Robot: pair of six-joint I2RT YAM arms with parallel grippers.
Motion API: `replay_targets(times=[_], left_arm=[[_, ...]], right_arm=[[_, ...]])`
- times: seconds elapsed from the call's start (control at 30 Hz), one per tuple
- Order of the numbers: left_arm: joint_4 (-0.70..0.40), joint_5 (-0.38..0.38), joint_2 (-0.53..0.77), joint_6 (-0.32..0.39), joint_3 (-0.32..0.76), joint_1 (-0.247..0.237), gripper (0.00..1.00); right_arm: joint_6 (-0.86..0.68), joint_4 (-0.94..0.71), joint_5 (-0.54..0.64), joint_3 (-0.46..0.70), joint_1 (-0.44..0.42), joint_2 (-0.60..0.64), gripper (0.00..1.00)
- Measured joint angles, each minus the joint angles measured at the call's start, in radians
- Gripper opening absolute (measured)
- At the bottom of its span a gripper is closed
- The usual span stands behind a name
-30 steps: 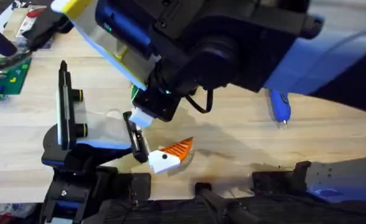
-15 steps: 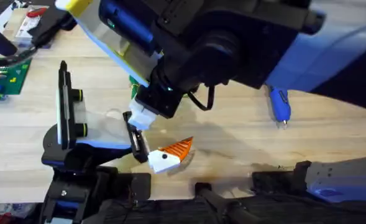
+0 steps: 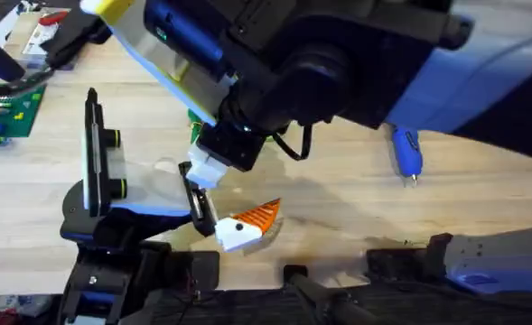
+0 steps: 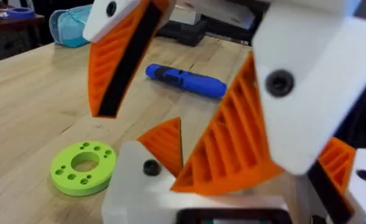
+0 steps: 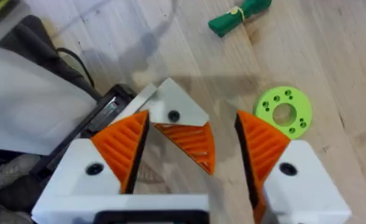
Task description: Pick up the gripper from the table and insert it into the empty holder that is missing its gripper. Then pick up a screw, insert it into the mounting hole, and use the screwdriver to tighten it. Finally, clean up the table by picking up the vegetable and placing it into the bucket.
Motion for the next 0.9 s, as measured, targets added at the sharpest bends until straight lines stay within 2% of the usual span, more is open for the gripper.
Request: replay_targets(times=[0.37,0.43,0.57,0.63,0.67,0.7,0.9], left_arm=[[0.000,0.000,0.000,0.007,0.000,0.000,0.973],[0.000,0.000,0.000,0.004,0.000,0.000,0.853],[0.001,0.000,0.000,0.012,0.000,0.000,0.267],[0.001,0.000,0.000,0.014,0.000,0.000,0.073],[0.001,0.000,0.000,0.016,0.000,0.000,0.021],[0.001,0.000,0.000,0.015,0.000,0.000,0.011],[0.000,0.000,0.000,0.015,0.000,0.000,0.009]], right_arm=[[0.000,0.004,-0.021,0.000,0.012,-0.036,0.884],[0.000,0.004,-0.026,0.000,0.013,-0.042,0.888],[-0.001,0.005,-0.029,0.000,0.013,-0.044,0.923],[0.000,0.005,-0.030,0.000,0.013,-0.044,0.932],[0.000,0.005,-0.030,0.000,0.013,-0.044,0.936],[0.000,0.005,-0.030,0.000,0.013,-0.044,0.937],[0.000,0.004,-0.030,0.000,0.013,-0.044,0.940]])
